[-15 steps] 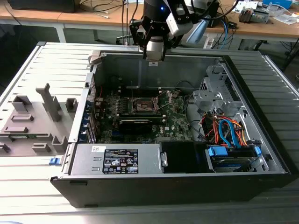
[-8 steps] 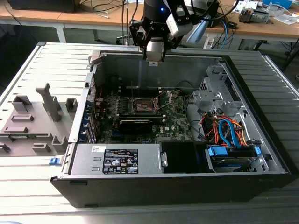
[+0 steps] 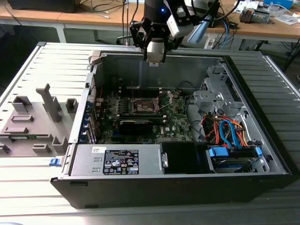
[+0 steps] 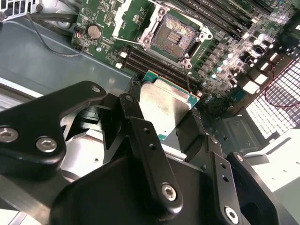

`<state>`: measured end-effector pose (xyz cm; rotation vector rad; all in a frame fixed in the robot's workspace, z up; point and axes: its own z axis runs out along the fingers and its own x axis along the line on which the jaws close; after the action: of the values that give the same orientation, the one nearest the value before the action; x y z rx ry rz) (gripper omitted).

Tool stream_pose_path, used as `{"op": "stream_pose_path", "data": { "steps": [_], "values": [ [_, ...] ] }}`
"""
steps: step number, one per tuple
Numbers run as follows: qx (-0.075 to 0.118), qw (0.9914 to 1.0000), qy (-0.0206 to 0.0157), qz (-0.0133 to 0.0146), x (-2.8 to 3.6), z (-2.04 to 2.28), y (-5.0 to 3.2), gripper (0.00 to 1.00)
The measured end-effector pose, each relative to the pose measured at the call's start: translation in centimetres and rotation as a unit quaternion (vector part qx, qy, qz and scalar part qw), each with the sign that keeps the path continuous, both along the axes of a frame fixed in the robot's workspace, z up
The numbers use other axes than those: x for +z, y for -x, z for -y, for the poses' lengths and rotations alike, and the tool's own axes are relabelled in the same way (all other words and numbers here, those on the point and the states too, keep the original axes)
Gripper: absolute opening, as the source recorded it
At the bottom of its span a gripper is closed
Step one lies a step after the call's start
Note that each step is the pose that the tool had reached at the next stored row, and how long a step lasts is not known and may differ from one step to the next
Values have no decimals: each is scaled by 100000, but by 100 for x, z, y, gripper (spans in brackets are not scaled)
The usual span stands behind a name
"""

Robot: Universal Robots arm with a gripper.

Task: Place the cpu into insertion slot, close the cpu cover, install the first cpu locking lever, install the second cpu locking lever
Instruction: 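Place the cpu into insertion slot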

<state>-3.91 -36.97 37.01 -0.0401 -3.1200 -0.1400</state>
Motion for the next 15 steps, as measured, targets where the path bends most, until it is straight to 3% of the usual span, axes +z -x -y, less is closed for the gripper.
{"op": "stream_pose_path", "data": {
  "steps": [15],
  "values": [
    [-1,100000,-2,1,-27,49,0,55]
  ]
}}
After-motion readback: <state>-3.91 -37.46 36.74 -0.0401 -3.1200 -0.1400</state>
